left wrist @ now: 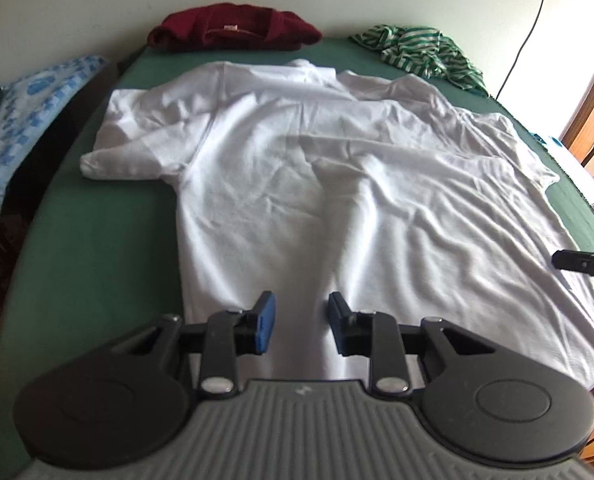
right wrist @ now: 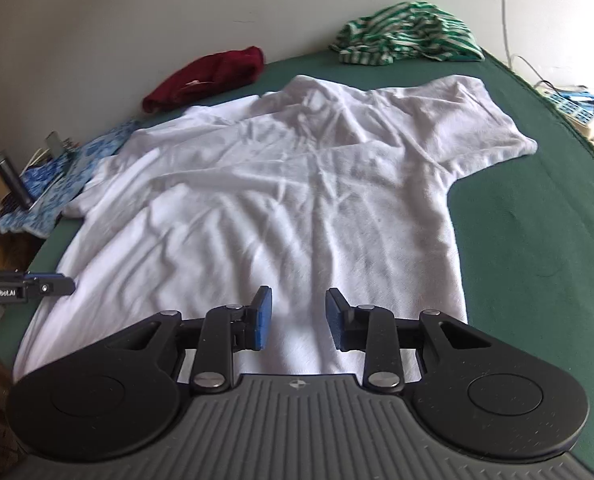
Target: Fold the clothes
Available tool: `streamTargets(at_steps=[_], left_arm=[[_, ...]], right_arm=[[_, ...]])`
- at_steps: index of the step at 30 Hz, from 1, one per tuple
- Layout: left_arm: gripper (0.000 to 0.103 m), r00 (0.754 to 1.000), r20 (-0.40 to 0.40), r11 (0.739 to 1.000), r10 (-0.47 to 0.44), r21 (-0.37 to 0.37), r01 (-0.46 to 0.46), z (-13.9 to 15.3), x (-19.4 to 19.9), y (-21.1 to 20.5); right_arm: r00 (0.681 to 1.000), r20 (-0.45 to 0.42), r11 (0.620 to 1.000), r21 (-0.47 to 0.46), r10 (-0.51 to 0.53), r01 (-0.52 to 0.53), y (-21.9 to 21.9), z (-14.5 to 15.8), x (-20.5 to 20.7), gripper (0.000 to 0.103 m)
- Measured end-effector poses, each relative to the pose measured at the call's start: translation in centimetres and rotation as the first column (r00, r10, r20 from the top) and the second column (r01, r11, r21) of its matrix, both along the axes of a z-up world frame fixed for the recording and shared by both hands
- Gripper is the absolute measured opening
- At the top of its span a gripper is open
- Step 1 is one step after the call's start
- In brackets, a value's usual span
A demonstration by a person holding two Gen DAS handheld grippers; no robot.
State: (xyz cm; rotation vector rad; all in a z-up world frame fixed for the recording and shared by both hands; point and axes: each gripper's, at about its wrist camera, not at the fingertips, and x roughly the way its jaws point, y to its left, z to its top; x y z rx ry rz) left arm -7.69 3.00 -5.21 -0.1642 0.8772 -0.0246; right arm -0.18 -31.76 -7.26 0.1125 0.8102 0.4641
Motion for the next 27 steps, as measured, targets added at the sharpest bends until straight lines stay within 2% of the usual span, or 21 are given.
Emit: streamTargets(at_steps=[2,4,5,7,8,10,11,12,13,14,15,17,18,21,23,26,27], left_arm=[[0.036,0.999,0.000,0.999,-0.036,-0.005,0.036,-0.3,0.2,1.0],[0.034,0.998,-0.010,0.997,-0.066,0.050,0.067,-0.1,0.1,2.0],[0.035,0.997,-0.015,0.993,-0.081,0.080,0.082,-0.1,-0.1,2.7],[0.035,0.994,-0.024,0.990,-0.109,0.091,0.110,0.0,-0.1,4.5],[0.038,0.993,-0.031,0.989,-0.114,0.093,0.116,0.1,-0.1,5.3],[0.059,0.994,-0.044,0.970,-0.099,0.219,0.106,0.0,0.3,5.7],[0.062,0.994,-0.039,0.960,-0.099,0.259,0.105,0.1,0.7,5.6],[0.058,0.995,-0.034,0.951,-0.098,0.293,0.104,0.2,1.1,5.5],[0.053,0.995,-0.022,0.955,-0.102,0.277,0.104,0.7,1.6,5.4],[0.049,0.993,0.016,0.968,-0.114,0.229,0.107,1.5,2.0,5.0],[0.051,0.990,0.059,0.978,-0.125,0.176,0.113,2.3,2.4,4.5],[0.057,0.982,0.092,0.981,-0.168,0.115,0.157,2.7,3.5,2.6],[0.058,0.976,0.106,0.980,-0.189,0.087,0.180,2.9,4.1,1.5],[0.055,0.979,0.055,0.975,-0.197,0.113,0.190,0.9,5.8,-0.3],[0.055,0.988,0.028,0.977,-0.154,0.151,0.148,-0.3,6.2,-0.1],[0.071,0.998,0.026,0.977,-0.056,0.207,0.049,-0.9,5.7,1.8],[0.072,1.000,0.022,0.977,-0.016,0.214,0.011,-1.0,5.5,2.7]], right_arm=[[0.999,-0.012,0.998,-0.026,-0.052,0.052,-0.6,-0.3,0.5,0.031],[0.995,-0.014,0.994,-0.051,-0.096,0.095,-1.4,-0.3,0.7,0.028],[0.993,-0.003,0.989,-0.089,-0.118,0.117,-1.7,-0.2,0.6,0.026],[0.989,0.039,0.970,-0.195,-0.141,0.146,-1.9,-0.2,0.3,0.023],[0.989,0.049,0.964,-0.221,-0.142,0.149,-2.1,-0.3,0.3,0.019],[0.986,0.046,0.952,-0.255,-0.161,0.167,-2.1,-0.1,0.5,0.016],[0.980,0.050,0.938,-0.284,-0.191,0.198,-1.8,0.1,0.7,0.017],[0.973,0.064,0.928,-0.293,-0.221,0.230,-1.4,0.5,0.8,0.021],[0.970,0.076,0.933,-0.264,-0.233,0.244,-1.0,1.0,0.7,0.025],[0.966,0.087,0.937,-0.235,-0.245,0.258,-0.7,1.5,0.7,0.026],[0.967,0.086,0.949,-0.193,-0.238,0.251,-0.1,1.8,0.9,0.027],[0.982,0.058,0.978,-0.096,-0.178,0.183,1.6,2.1,1.6,0.036],[0.988,0.051,0.984,-0.096,-0.146,0.150,2.9,1.8,2.2,0.037],[0.997,0.050,0.989,-0.137,-0.054,0.061,6.1,0.6,4.5,0.037],[0.997,0.034,0.988,-0.140,-0.066,0.070,5.9,0.1,5.9,0.037],[0.993,0.018,0.985,-0.131,-0.113,0.114,3.5,-0.2,7.7,0.035],[0.991,0.018,0.981,-0.138,-0.132,0.134,2.4,-0.2,8.2,0.035]])
